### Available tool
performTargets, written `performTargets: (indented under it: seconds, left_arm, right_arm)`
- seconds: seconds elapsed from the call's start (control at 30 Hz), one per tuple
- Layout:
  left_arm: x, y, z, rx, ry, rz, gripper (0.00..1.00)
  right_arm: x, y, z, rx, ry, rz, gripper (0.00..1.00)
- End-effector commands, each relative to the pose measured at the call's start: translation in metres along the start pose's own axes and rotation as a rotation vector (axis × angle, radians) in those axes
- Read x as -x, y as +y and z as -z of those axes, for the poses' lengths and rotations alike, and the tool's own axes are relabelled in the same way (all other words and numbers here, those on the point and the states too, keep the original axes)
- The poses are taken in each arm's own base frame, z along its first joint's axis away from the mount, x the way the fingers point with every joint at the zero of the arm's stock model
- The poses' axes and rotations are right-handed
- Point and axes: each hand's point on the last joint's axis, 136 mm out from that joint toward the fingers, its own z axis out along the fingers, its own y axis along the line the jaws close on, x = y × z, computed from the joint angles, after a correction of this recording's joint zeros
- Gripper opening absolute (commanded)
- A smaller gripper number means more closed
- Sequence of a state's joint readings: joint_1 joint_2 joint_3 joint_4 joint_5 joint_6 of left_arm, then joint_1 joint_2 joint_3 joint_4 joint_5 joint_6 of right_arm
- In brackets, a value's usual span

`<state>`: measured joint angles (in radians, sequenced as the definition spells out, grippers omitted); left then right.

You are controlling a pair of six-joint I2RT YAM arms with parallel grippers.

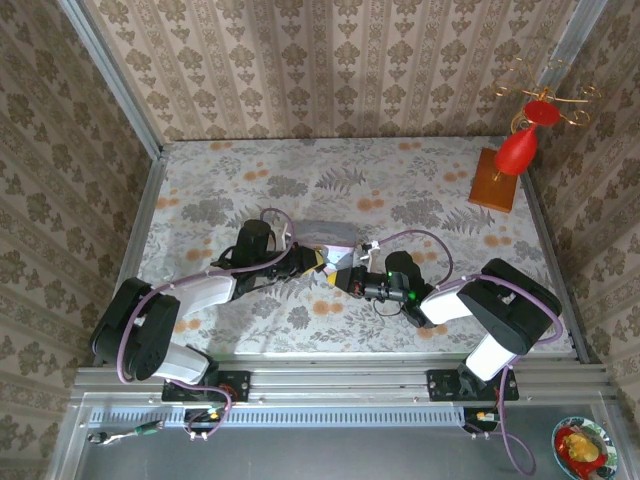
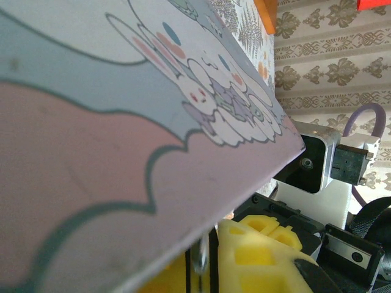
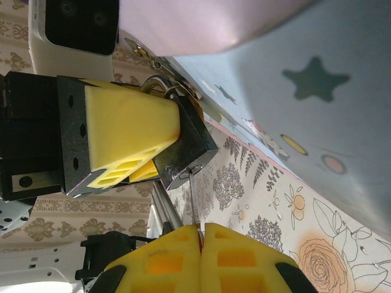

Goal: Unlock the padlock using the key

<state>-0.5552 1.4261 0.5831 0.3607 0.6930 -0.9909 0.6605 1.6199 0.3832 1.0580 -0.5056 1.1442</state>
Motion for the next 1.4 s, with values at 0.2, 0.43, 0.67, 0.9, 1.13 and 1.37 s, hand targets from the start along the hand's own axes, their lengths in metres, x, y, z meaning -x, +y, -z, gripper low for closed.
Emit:
performTargets:
  seconds: [0.2,0.43,0.67,0.9,1.13,1.37]
  left_arm:
    - [0.003,-0.02,0.002,-0.091,0.003,-0.044,0.08]
    - [0.002,-0.023,0.003,-0.11,0.002,-0.039,0.07]
    - [0.0,-0.025,0.002,-0.116,0.005,-0.043,0.07]
    - [-0.003,-0.025,-0.001,-0.127,0.011,-0.039,0.07]
    - [-0.005,-0.026,-0.001,-0.144,0.003,-0.031,0.06]
    - [-0.006,-0.034,-0.001,-0.181,-0.013,-0.023,0.06]
  right_arm:
    - [0.007,0.004,0.001,0.032,-0.023,0.004,0.0]
    - [0.012,0.006,-0.001,0.046,-0.034,0.0,0.0]
    - [0.016,0.01,-0.003,0.063,-0.041,-0.001,0.0]
    - [0.022,0.008,-0.002,0.063,-0.063,-0.015,0.0]
    - [0.028,-0.001,-0.004,0.082,-0.071,-0.067,0.0]
    - [0.034,-0.008,-0.001,0.061,-0.104,-0.081,0.0]
